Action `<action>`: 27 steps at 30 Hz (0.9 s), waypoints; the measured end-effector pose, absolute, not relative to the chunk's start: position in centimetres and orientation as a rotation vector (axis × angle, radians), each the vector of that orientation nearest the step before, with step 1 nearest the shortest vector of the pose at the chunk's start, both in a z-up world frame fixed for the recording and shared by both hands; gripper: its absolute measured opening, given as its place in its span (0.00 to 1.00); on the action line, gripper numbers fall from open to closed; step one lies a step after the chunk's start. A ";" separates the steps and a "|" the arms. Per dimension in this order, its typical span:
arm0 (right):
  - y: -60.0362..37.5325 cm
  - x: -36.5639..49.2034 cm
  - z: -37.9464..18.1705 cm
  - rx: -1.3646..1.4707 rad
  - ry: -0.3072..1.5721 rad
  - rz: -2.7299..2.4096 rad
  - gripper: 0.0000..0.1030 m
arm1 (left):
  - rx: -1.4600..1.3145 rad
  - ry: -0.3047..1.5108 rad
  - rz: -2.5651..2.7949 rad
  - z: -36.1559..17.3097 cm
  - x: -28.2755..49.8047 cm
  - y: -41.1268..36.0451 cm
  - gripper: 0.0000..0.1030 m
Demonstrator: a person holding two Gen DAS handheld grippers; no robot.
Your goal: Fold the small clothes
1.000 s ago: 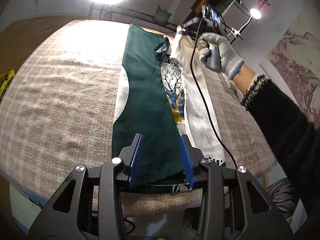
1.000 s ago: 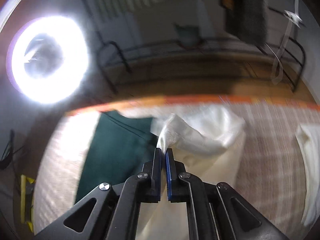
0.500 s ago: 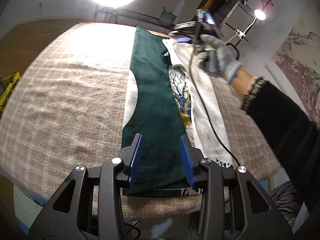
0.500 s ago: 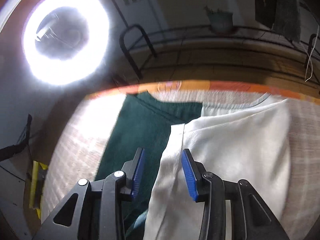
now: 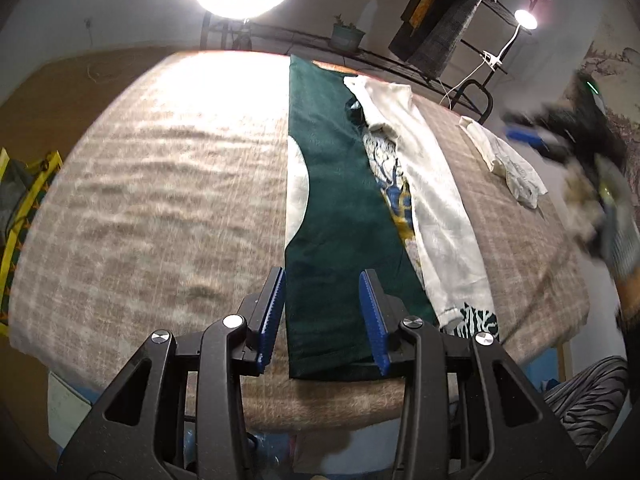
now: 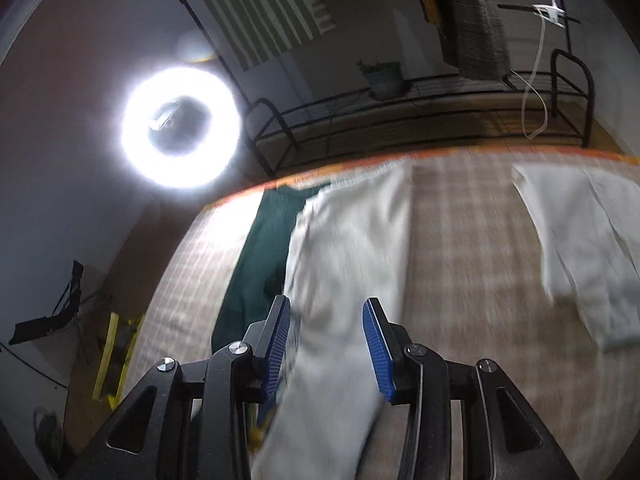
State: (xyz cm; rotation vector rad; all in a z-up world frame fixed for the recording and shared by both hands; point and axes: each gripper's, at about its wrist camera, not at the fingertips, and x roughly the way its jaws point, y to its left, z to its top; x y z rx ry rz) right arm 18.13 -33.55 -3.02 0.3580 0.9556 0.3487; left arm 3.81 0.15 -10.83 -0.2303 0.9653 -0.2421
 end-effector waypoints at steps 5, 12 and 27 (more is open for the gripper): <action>-34.7 8.5 -5.0 0.365 1.045 0.371 0.40 | -0.303 1.052 -0.237 -13.0 3.7 1.3 0.37; -33.3 0.8 -10.5 0.295 1.201 0.425 0.40 | -0.326 1.141 -0.237 -15.6 3.1 1.6 0.37; -33.0 -0.9 -14.5 0.409 1.273 0.536 0.40 | -0.348 1.204 -0.277 -17.6 3.9 0.5 0.29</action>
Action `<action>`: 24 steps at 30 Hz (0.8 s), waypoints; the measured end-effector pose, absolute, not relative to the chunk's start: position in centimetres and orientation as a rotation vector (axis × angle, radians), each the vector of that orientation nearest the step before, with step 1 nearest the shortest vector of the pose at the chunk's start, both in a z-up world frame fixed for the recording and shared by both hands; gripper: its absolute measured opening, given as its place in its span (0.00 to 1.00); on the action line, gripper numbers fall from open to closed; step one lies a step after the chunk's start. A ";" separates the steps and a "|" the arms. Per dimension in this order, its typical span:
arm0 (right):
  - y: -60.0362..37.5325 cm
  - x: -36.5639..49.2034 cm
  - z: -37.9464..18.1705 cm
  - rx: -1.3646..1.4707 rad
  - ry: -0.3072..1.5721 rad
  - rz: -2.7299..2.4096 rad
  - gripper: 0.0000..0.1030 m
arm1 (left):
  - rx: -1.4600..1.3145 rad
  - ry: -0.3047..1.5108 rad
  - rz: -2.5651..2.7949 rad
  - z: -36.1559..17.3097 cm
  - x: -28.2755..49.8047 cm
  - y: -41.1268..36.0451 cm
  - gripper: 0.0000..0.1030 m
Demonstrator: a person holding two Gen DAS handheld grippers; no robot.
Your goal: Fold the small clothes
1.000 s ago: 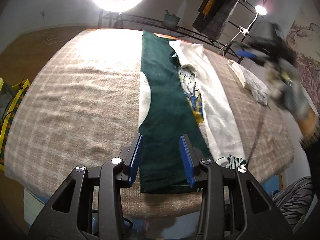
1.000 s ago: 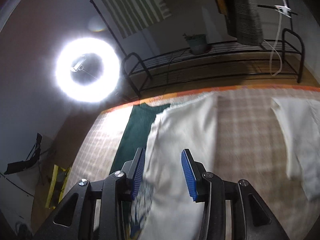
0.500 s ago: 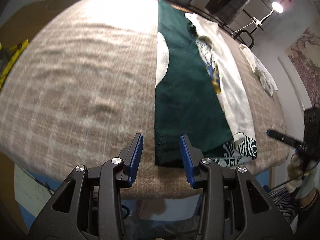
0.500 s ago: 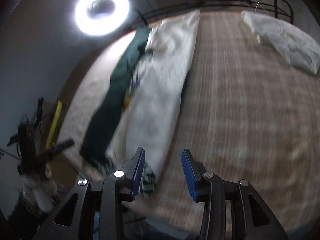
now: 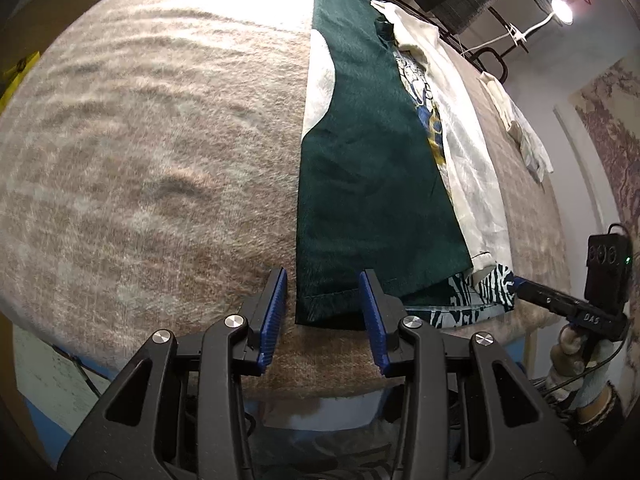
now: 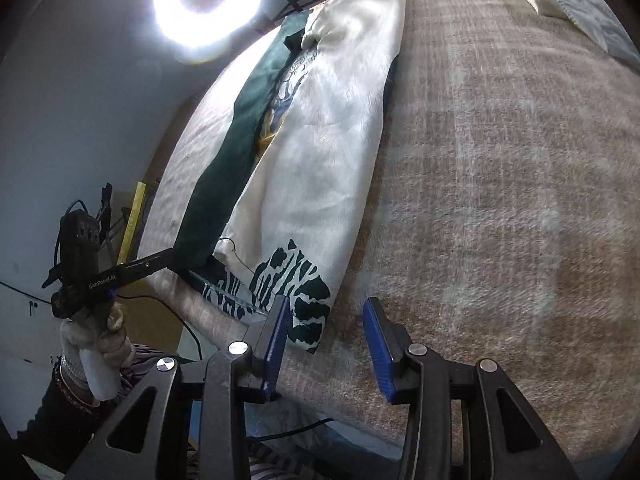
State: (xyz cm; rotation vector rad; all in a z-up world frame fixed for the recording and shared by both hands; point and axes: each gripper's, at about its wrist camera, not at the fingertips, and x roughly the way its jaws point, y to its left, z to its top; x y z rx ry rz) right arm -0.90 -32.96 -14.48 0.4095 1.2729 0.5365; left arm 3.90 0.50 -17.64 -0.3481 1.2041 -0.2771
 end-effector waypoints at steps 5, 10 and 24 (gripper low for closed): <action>-32.5 -0.6 -14.6 0.434 1.275 0.568 0.33 | -0.334 1.208 -0.277 -17.9 4.3 0.1 0.07; -31.5 -0.7 -15.1 0.430 1.296 0.618 0.07 | -0.316 1.183 -0.270 -17.7 4.2 0.1 0.02; -32.0 -0.4 -13.5 0.459 1.221 0.633 0.00 | -0.295 1.091 -0.281 -15.1 3.7 0.0 0.00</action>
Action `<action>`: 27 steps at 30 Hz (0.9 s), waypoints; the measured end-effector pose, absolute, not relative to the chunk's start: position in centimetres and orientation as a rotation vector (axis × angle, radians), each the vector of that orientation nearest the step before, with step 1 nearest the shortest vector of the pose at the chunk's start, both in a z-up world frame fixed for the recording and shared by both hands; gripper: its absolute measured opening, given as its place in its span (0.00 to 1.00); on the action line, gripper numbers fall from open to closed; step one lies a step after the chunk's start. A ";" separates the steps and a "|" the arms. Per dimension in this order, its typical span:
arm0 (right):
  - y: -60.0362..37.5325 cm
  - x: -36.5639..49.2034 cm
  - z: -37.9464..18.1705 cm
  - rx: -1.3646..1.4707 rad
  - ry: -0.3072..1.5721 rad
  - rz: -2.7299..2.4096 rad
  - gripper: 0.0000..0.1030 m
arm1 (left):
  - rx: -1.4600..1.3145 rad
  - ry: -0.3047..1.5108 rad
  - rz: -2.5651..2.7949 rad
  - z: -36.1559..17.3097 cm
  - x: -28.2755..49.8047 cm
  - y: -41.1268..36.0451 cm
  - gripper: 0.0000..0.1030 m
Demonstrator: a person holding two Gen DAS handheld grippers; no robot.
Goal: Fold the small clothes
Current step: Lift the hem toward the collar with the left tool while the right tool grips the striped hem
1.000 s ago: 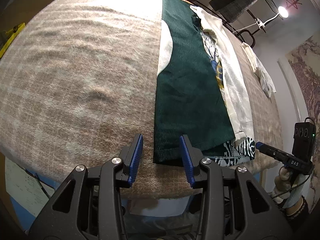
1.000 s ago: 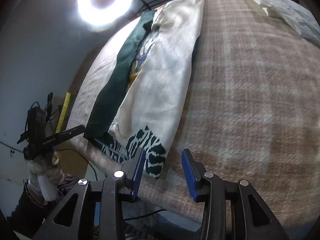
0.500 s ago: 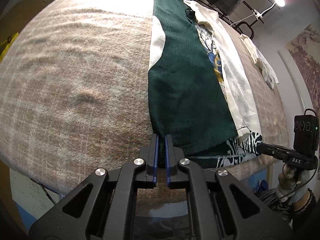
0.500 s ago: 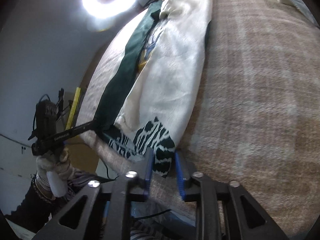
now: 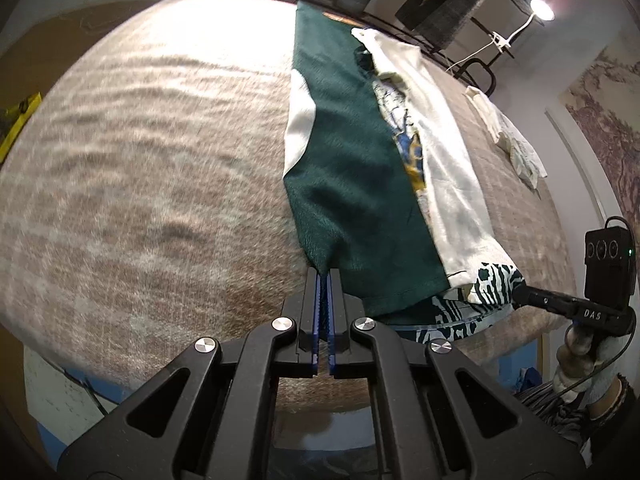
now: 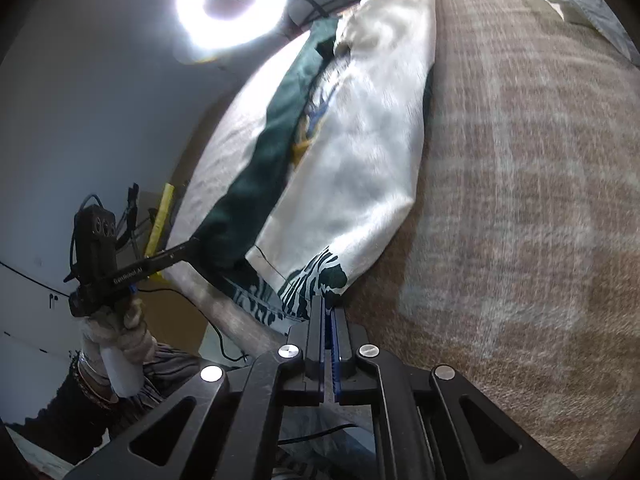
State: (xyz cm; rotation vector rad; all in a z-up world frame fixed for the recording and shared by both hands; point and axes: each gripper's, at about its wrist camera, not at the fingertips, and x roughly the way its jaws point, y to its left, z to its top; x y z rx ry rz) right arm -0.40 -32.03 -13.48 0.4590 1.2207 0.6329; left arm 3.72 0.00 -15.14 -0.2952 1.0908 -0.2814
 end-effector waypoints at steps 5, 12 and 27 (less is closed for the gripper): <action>-32.9 0.3 -12.3 0.511 1.176 0.637 0.00 | -0.342 1.077 -0.295 -14.0 4.5 0.1 0.00; -33.7 3.1 -10.2 0.575 1.109 0.619 0.00 | -0.353 1.052 -0.303 -12.2 7.3 -0.5 0.00; -33.2 13.6 -8.0 0.587 1.024 0.575 0.00 | -0.331 1.006 -0.240 -10.4 19.9 -0.9 0.00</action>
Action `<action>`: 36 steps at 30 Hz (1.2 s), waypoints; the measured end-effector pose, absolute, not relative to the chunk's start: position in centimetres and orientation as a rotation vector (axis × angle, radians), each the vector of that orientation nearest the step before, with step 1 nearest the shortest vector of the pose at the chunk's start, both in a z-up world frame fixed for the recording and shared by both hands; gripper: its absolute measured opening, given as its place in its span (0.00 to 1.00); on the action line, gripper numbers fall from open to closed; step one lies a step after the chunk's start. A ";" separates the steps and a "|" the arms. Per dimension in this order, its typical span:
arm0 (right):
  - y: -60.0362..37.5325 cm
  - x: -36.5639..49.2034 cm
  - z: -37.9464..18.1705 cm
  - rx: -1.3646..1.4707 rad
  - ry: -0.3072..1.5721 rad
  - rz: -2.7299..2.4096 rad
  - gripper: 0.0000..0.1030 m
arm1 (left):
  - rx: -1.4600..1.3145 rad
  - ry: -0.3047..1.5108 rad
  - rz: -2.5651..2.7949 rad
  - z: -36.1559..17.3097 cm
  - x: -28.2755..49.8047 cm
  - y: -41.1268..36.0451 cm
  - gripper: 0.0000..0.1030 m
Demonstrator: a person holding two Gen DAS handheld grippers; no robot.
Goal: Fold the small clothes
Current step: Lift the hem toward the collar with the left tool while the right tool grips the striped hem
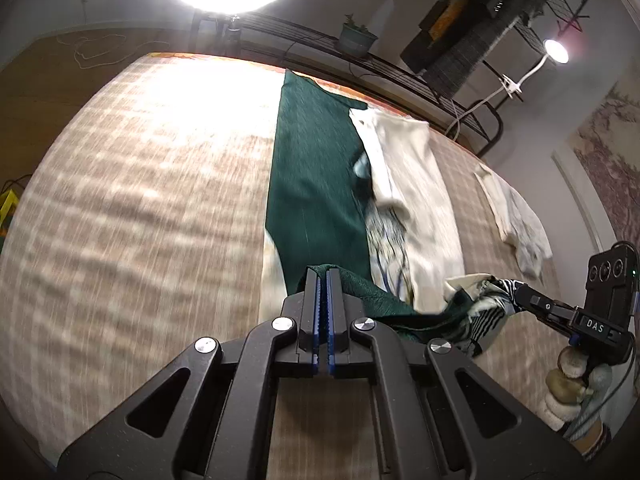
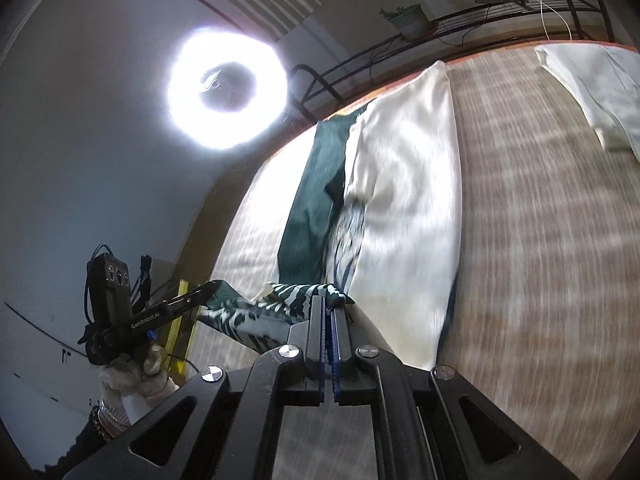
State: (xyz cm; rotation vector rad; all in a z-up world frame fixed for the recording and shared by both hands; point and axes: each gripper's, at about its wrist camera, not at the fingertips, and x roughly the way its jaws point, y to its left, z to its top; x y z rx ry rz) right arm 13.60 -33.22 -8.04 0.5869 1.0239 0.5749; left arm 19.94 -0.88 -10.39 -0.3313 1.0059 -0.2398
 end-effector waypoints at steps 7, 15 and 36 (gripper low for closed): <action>-33.5 18.6 -10.3 0.641 1.048 0.505 0.00 | -0.331 1.048 -0.197 -13.3 25.5 -0.9 0.00; -35.1 21.1 -13.3 0.707 1.094 0.402 0.00 | -0.332 1.068 -0.198 -15.0 28.6 -1.7 0.00; -35.2 21.7 -11.1 0.567 1.030 0.367 0.34 | -0.319 0.979 -0.118 -13.1 29.8 -0.1 0.43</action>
